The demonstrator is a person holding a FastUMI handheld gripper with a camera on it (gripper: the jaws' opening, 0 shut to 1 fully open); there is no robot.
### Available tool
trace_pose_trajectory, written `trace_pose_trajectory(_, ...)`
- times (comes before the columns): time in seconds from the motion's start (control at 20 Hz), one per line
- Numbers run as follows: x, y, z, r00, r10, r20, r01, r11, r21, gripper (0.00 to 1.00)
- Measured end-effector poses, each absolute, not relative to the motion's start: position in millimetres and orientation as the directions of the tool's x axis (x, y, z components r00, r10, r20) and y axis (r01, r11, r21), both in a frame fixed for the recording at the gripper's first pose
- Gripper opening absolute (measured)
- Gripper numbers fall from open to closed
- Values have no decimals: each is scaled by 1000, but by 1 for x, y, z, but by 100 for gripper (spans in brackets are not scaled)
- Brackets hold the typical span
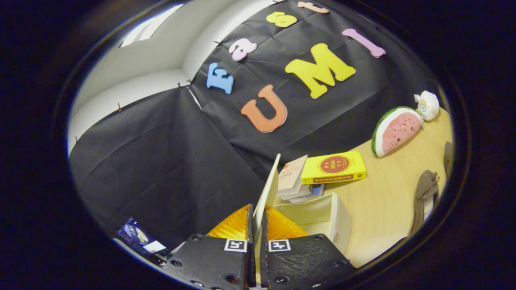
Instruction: Open the storage box then place both shoes into the box .Put the left shoe in first, then the right shoe, with the right side of both shoes facing outward in a uniform manner.
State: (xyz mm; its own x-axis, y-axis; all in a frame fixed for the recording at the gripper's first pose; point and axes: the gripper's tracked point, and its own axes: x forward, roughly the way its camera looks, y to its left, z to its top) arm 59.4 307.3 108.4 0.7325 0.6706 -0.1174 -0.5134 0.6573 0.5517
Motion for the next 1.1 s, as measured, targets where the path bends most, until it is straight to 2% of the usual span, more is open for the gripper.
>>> trace_pose_trajectory(0.4,35,427,139,691,712,-127,-637,683,358,5)
trace_pose_trajectory(0.45,35,440,139,690,713,-125,-647,684,337,10)
trace_pose_trajectory(0.5,34,454,139,682,720,-129,-661,682,314,10)
trace_pose_trajectory(0.6,29,481,129,652,744,-145,-692,663,285,19)
trace_pose_trajectory(0.7,19,502,117,609,774,-175,-736,634,240,45)
trace_pose_trajectory(0.9,6,524,108,617,771,-155,-764,635,116,96)
trace_pose_trajectory(1.1,-2,526,101,618,772,-147,-767,633,101,95)
